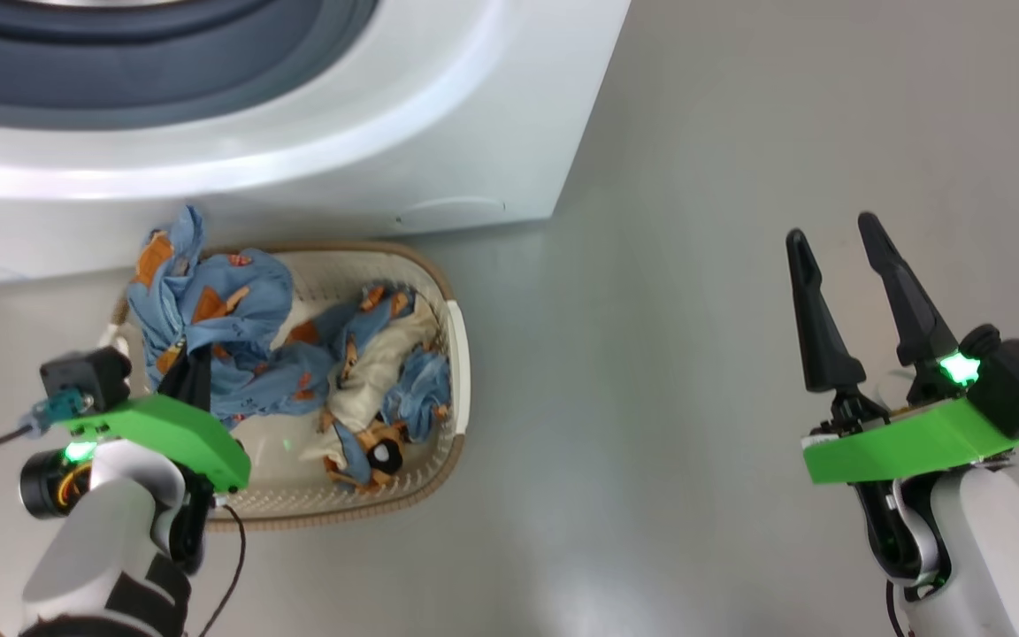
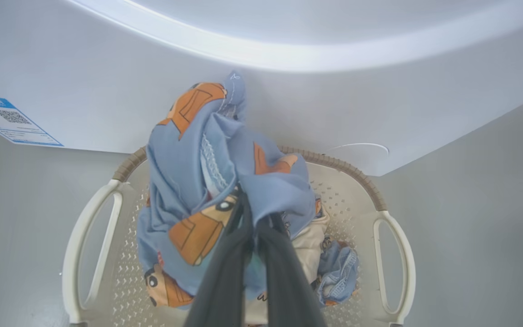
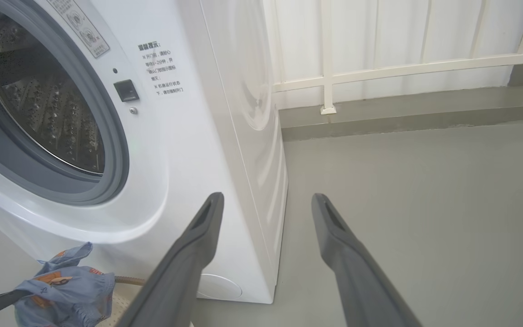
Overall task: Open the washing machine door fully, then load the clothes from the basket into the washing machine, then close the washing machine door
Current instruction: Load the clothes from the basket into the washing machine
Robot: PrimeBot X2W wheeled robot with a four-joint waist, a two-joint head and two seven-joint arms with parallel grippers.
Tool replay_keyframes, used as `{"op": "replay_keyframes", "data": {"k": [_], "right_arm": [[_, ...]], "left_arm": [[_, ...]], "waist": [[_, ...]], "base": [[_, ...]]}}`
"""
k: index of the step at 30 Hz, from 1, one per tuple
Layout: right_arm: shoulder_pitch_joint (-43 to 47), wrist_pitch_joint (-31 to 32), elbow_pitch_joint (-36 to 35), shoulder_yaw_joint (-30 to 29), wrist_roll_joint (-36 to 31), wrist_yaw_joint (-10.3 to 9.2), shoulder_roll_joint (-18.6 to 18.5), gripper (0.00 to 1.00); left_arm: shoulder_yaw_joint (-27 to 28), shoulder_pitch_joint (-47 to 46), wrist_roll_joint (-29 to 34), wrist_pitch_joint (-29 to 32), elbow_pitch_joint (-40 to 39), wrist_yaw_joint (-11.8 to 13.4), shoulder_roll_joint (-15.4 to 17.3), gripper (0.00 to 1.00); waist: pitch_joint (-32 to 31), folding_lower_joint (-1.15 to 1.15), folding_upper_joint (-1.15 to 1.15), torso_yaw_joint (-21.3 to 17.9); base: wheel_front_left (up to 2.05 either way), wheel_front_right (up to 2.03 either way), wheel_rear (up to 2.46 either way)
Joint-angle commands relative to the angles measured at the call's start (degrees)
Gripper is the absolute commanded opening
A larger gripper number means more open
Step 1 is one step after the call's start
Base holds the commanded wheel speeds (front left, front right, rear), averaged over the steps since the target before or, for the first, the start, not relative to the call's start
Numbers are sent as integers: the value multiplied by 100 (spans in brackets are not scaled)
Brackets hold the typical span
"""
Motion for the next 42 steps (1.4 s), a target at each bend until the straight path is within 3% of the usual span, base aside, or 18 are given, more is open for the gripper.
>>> {"op": "replay_keyframes", "data": {"k": [1, 23, 42], "right_arm": [[153, -45, -108, 91, 47, 32, -50, 100], [1035, -45, 23, -154, 70, 32, -134, 100], [1458, -45, -65, -328, 65, 32, -118, 100]], "left_arm": [[172, 192, 63, -77, -139, 19, 248, 0], [1349, 2353, 1352, -78, -3152, 119, 63, 0], [1710, 3632, 1650, -79, -4860, 311, -126, 0]], "waist": [[-347, 1, 0, 64], [-1727, 1, 0, 349], [-2023, 1, 0, 397]], "base": [[0, 0, 0], [0, 0, 0], [0, 0, 0]]}}
